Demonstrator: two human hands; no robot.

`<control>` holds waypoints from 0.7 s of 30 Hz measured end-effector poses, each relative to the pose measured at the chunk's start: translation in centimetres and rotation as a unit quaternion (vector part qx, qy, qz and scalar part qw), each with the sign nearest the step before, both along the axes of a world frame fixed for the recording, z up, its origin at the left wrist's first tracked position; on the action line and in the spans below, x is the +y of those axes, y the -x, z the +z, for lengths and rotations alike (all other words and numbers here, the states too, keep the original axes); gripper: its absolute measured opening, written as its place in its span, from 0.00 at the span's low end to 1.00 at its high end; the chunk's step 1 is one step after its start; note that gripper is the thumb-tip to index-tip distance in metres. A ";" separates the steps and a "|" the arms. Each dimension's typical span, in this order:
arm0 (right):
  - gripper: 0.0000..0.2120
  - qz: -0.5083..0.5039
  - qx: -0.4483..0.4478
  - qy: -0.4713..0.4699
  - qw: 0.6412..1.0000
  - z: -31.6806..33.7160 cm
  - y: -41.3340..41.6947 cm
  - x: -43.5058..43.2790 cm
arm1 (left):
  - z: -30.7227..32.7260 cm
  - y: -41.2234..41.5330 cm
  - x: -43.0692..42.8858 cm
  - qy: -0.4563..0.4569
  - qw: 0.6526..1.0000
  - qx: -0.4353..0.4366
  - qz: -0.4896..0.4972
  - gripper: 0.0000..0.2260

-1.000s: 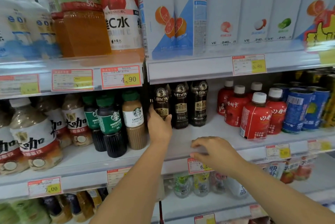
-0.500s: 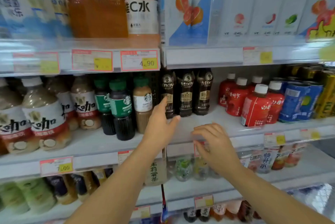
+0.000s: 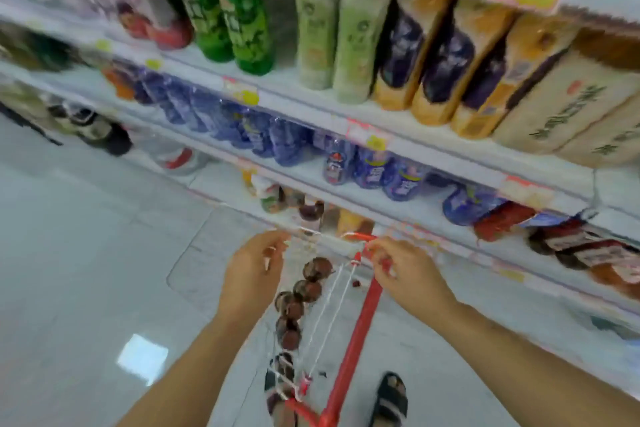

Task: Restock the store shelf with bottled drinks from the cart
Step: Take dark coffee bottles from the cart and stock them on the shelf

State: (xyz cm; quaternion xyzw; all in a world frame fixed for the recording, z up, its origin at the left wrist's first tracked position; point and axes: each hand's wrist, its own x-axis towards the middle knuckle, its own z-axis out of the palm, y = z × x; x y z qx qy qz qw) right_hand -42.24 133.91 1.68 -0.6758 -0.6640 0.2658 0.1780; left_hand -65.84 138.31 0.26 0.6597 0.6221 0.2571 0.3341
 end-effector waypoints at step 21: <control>0.19 0.245 -0.229 0.305 0.891 -28.4 12.2 6.5 | -28.7 4.2 -1.9 0.209 0.897 0.223 -0.320 0.23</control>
